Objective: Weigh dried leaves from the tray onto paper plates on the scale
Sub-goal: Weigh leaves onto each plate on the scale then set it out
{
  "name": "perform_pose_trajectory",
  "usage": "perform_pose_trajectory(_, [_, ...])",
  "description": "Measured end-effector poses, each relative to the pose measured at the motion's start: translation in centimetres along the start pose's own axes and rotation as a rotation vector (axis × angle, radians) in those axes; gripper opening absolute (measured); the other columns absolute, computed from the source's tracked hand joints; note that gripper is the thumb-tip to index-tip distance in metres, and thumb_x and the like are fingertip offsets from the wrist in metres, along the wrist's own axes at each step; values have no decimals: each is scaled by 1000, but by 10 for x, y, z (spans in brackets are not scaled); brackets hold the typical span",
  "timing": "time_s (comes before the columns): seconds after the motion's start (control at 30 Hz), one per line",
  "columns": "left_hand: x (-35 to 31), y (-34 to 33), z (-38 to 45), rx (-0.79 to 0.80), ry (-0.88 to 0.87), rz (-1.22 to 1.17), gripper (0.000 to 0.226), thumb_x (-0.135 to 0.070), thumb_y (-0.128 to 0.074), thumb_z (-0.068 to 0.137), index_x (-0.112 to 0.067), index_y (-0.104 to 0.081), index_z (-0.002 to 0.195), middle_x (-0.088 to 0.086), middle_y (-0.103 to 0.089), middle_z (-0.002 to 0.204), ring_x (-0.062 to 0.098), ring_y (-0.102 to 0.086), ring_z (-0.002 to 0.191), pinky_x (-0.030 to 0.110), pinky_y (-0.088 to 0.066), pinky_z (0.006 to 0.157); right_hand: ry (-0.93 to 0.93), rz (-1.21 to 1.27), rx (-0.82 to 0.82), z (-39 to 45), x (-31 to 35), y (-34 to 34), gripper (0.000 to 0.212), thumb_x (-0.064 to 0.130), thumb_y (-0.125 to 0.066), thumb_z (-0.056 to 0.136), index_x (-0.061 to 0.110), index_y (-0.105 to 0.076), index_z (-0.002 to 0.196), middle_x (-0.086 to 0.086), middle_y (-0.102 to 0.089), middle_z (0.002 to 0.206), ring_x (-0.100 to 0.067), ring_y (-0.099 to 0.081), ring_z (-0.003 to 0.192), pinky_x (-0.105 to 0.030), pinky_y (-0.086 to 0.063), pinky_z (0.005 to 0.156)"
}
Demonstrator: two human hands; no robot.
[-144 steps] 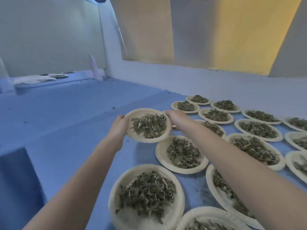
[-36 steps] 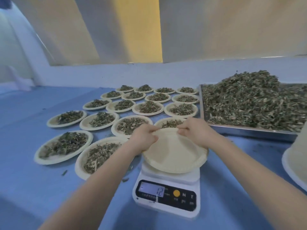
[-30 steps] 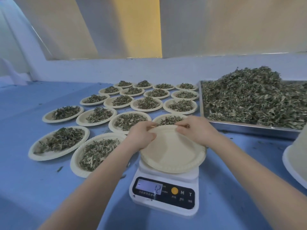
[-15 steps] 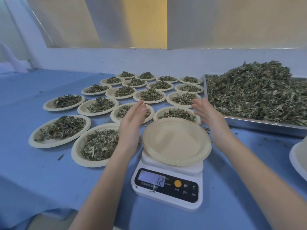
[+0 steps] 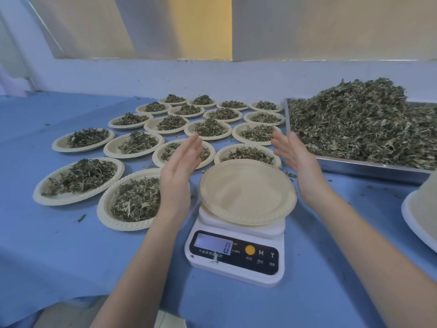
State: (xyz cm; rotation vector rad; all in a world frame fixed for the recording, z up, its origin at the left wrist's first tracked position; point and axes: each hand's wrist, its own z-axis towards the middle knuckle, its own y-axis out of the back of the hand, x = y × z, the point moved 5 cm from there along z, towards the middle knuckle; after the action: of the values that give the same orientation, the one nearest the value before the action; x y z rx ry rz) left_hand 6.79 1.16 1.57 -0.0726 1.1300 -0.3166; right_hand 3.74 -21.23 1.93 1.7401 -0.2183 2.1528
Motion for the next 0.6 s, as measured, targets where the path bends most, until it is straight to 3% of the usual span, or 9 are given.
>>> perform_pose_trajectory(0.1, [-5, -13, 6, 112, -34, 184, 32, -19, -47, 98, -28, -52, 128, -12, -56, 132, 0, -51, 122, 24, -41, 103, 25, 6, 17, 6, 4, 1, 36, 45, -29, 100, 35, -53, 125, 13, -54, 132, -7, -51, 120, -35, -30, 107])
perform_pose_trajectory(0.23, [-12, -58, 29, 385, -49, 593, 42, -32, -58, 91, -51, -49, 127, -25, -49, 137, -2, -46, 123, 13, -36, 94, 25, 44, 9, 21, 10, 8, 35, 47, -41, 97, 37, -55, 127, 19, -56, 127, -3, -52, 118, -27, -33, 95])
perform_pose_trajectory(0.3, [-14, -86, 44, 522, -87, 765, 48, -31, -59, 89, -46, -47, 132, -20, -47, 140, 2, -44, 126, 18, -35, 99, 29, 18, 15, 28, 8, 13, 31, 44, -51, 94, 40, -57, 125, 20, -57, 127, -1, -53, 118, -25, -36, 98])
perform_pose_trajectory(0.4, [-3, -126, 62, 697, -131, 953, 51, -23, -53, 92, -37, -41, 140, -8, -53, 137, 12, -51, 119, 12, -29, 86, -9, -184, -24, 49, 3, 29, 36, 31, -59, 91, 36, -56, 126, 13, -62, 122, -3, -58, 109, -26, -41, 100])
perform_pose_trajectory(0.47, [14, -148, 69, 823, -104, 1014, 51, -22, -46, 97, -38, -33, 144, 4, -60, 129, 20, -58, 107, 13, -30, 75, -28, -380, -91, 68, 3, 50, 37, 27, -56, 91, 32, -56, 127, 9, -63, 121, -1, -59, 91, -17, -44, 83])
perform_pose_trajectory(0.53, [29, -166, 77, 901, -47, 1030, 50, -25, -40, 99, -37, -27, 146, 7, -58, 132, 24, -60, 107, 18, -36, 81, -40, -533, -210, 87, 4, 81, 33, 27, -53, 91, 31, -60, 123, 6, -65, 115, -5, -57, 80, -19, -41, 72])
perform_pose_trajectory(0.6, [41, -181, 87, 941, -38, 1050, 49, -28, -38, 101, -35, -25, 148, 3, -45, 144, 25, -52, 121, 25, -36, 92, -132, -729, -304, 106, -7, 114, 37, 29, -51, 90, 28, -57, 127, -1, -63, 121, -16, -60, 97, -24, -43, 79])
